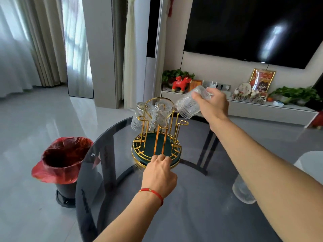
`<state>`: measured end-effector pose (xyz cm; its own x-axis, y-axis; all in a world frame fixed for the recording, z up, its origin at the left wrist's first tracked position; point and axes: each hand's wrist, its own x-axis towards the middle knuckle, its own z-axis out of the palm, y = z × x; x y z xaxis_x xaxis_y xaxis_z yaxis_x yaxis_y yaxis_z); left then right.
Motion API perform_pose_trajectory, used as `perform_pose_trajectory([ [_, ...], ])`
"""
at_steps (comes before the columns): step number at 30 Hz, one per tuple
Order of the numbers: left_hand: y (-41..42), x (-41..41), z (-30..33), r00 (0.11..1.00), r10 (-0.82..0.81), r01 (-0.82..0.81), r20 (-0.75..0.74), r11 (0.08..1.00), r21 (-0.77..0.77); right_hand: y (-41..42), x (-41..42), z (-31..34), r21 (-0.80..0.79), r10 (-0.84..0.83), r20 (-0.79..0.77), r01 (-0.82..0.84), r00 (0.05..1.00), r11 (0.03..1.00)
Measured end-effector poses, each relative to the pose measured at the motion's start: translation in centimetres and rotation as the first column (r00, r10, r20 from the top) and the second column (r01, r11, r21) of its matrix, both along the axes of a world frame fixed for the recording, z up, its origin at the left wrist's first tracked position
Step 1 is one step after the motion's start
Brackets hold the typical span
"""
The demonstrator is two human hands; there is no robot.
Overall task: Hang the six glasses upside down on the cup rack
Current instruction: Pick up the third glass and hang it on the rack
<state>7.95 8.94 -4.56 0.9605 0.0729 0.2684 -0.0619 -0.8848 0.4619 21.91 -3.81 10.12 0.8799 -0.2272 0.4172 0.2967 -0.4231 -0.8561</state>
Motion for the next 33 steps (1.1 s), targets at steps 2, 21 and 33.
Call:
perform_pose_trajectory([
  [2,0.4,0.0,-0.1,1.000,-0.008,0.008,0.005,0.999,-0.031,1.2,1.0,-0.1,-0.078,0.003,-0.032,-0.005,0.999,0.997],
  [21,1.6,-0.1,-0.9,0.997,-0.070,0.072,0.015,0.987,-0.141,4.4,2.9,-3.7,-0.447,0.105,-0.272,-0.222,0.956,0.867],
  [33,0.7,-0.1,-0.5,1.000,0.001,-0.002,-0.008,0.997,-0.076,-0.4,-1.8,-4.3,-0.321,0.310,-0.346,-0.422,0.886,0.848],
])
